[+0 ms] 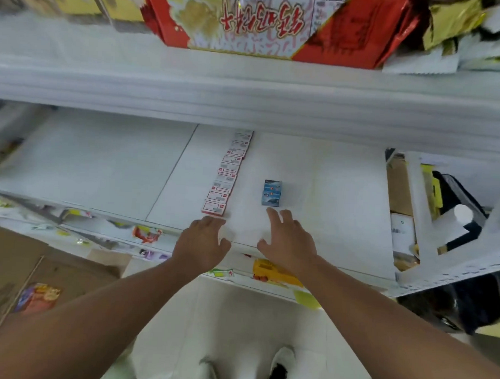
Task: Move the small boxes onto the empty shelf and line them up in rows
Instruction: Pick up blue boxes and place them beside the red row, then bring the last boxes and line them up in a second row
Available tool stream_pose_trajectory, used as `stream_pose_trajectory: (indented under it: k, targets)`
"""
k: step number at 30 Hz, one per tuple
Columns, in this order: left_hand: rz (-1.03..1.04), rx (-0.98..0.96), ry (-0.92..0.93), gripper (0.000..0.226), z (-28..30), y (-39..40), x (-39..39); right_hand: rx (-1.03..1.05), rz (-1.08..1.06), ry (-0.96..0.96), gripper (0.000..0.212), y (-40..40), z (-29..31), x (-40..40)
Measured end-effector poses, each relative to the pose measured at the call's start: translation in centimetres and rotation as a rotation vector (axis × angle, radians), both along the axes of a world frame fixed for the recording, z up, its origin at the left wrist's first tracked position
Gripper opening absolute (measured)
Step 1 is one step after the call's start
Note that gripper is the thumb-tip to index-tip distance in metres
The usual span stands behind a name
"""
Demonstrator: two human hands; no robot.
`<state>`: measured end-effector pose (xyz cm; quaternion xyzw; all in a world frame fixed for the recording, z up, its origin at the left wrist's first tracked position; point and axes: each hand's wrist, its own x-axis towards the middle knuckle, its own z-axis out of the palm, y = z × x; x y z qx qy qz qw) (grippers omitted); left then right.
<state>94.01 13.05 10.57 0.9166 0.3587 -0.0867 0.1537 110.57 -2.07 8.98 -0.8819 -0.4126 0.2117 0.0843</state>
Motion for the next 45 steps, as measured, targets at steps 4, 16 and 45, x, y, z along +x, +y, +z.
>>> stream_pose_trajectory:
  k: [4, 16, 45]
  targets:
    - [-0.015, 0.094, 0.090, 0.065, 1.8, -0.3, -3.2, 0.031, 0.107, 0.004, 0.082, 0.6, 0.8, -3.1]
    - [0.245, 0.088, 0.006, 0.071, 5.7, -1.3, -22.7, -0.046, 0.435, -0.135, 0.083, 3.5, 5.5, -18.4]
    - [1.151, -0.020, 0.161, 0.067, 3.6, -18.8, -71.9, -0.061, 1.310, -0.108, 0.073, 7.9, 3.8, -65.2]
